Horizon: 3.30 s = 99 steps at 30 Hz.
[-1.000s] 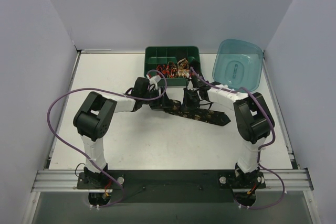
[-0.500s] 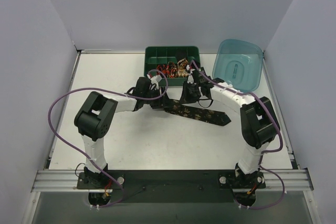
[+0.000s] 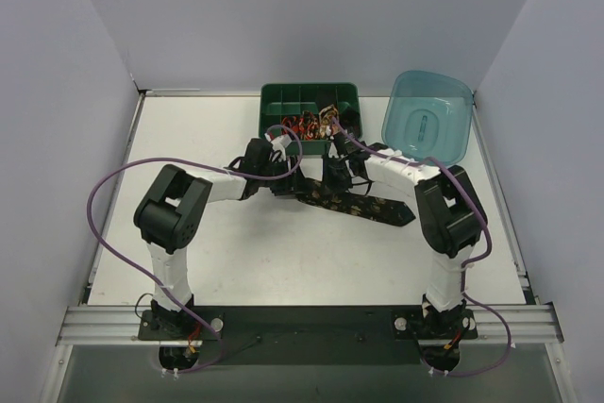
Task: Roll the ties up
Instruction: Roll the tie at the center of the board.
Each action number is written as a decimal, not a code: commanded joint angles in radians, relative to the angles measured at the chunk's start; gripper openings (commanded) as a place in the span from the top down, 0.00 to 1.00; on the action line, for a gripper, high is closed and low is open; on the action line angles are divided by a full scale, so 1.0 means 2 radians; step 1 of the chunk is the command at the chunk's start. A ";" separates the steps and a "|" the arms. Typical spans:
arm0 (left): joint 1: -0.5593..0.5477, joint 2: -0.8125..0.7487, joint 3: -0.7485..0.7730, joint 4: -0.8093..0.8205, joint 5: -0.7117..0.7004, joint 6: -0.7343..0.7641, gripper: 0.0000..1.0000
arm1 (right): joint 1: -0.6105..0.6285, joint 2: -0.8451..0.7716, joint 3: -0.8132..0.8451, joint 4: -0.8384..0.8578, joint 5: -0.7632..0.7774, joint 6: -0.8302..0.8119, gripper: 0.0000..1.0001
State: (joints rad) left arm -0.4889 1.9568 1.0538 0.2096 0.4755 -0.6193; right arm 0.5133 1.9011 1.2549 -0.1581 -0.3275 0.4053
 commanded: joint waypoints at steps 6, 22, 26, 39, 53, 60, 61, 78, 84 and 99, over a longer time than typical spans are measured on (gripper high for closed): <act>-0.003 -0.007 0.010 0.025 0.006 0.001 0.36 | 0.003 0.009 0.016 -0.030 0.036 -0.006 1.00; -0.005 0.001 -0.005 0.131 0.045 -0.042 0.59 | -0.005 0.026 0.013 -0.026 0.000 -0.001 1.00; -0.006 -0.019 -0.010 0.119 0.045 -0.029 0.63 | 0.000 0.039 0.028 -0.025 -0.020 -0.002 1.00; -0.006 -0.096 -0.022 0.042 0.023 0.012 0.62 | 0.021 0.069 0.083 -0.023 -0.055 0.000 1.00; -0.004 -0.069 -0.012 0.013 -0.018 0.027 0.56 | -0.020 0.003 0.065 -0.029 -0.055 -0.003 1.00; -0.017 -0.072 0.024 -0.033 -0.047 0.045 0.55 | -0.043 0.003 0.048 -0.034 -0.043 -0.002 1.00; -0.019 -0.070 0.028 -0.047 -0.051 0.048 0.55 | -0.043 0.004 0.048 -0.034 -0.041 -0.003 1.00; -0.070 -0.027 0.111 -0.130 -0.093 0.077 0.50 | -0.034 0.050 0.044 -0.027 -0.061 0.011 1.00; -0.082 -0.010 0.133 -0.146 -0.104 0.082 0.49 | -0.050 0.009 0.014 -0.046 -0.053 0.010 1.00; -0.114 0.047 0.214 -0.225 -0.137 0.096 0.44 | -0.089 -0.055 0.000 -0.101 -0.005 0.002 1.00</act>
State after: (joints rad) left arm -0.6983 2.0151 1.4269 -0.1856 0.2241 -0.4484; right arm 0.3630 1.8515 1.2686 -0.2886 -0.3798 0.4141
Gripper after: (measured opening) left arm 0.551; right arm 0.024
